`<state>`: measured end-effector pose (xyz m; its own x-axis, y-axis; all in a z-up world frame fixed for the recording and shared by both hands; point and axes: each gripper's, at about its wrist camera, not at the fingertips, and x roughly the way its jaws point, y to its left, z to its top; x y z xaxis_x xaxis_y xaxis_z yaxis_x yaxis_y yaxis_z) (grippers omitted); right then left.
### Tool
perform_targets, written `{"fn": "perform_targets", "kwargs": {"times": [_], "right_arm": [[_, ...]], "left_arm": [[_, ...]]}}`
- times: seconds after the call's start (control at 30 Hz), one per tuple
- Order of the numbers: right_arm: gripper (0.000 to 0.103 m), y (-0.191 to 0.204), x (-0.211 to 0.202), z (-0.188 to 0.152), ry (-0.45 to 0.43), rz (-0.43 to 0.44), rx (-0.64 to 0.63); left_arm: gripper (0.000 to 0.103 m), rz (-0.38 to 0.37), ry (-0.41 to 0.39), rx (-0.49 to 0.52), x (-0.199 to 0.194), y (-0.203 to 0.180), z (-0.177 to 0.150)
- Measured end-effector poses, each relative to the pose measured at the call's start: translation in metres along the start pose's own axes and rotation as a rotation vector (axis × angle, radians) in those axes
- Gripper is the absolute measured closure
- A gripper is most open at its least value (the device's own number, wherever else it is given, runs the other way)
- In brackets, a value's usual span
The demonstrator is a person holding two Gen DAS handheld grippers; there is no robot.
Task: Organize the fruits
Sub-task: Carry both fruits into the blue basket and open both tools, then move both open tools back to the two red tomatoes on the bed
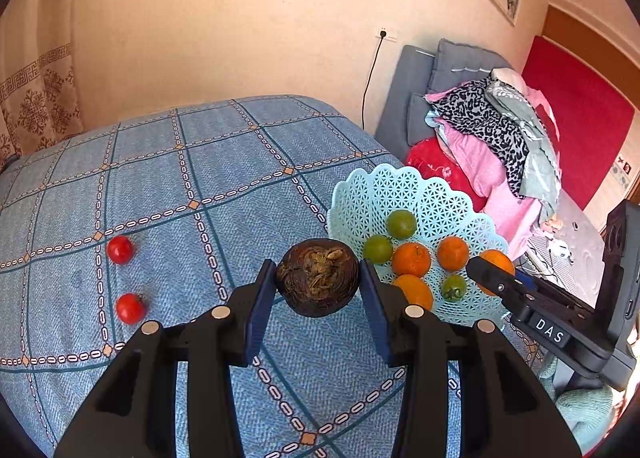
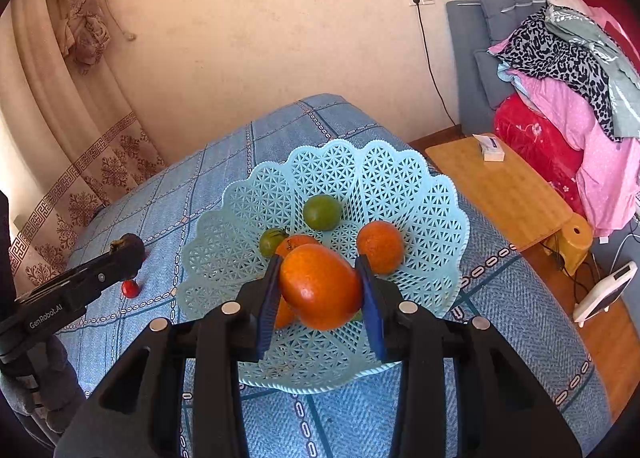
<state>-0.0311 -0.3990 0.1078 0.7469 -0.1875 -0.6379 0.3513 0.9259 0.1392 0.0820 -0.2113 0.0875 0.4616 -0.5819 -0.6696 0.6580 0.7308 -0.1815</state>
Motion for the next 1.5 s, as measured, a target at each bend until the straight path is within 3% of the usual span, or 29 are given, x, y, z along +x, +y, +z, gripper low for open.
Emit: {"fn": "perform_targets", "kwargs": {"times": [0.47,0.53,0.57,0.63,0.93,1.07,1.5], "right_arm": [[0.065,-0.01,-0.002,0.002,-0.013,0.002,0.012],[0.058,-0.011,-0.003,0.002,-0.019,0.007,0.018],[0.052,-0.011,-0.005,0.003,-0.028,0.007,0.021],[0.051,-0.012,-0.006,0.004,-0.037,0.001,0.018],[0.051,-0.012,-0.007,0.005,-0.045,0.003,0.032],[0.051,-0.004,-0.008,0.005,-0.048,0.01,0.018],[0.051,0.018,-0.007,0.007,-0.05,0.04,-0.011]], "left_arm": [[0.06,-0.012,0.037,0.059,0.03,-0.041,0.01],[0.046,-0.008,0.037,0.048,0.031,-0.041,0.012],[0.031,-0.001,0.024,0.039,0.03,-0.04,0.013],[0.03,0.011,0.01,0.028,0.03,-0.039,0.015],[0.029,0.056,0.022,-0.042,0.026,-0.012,0.017],[0.023,0.089,0.022,-0.07,0.02,0.001,0.017],[0.022,0.153,-0.009,-0.135,-0.007,0.044,0.013]]}}
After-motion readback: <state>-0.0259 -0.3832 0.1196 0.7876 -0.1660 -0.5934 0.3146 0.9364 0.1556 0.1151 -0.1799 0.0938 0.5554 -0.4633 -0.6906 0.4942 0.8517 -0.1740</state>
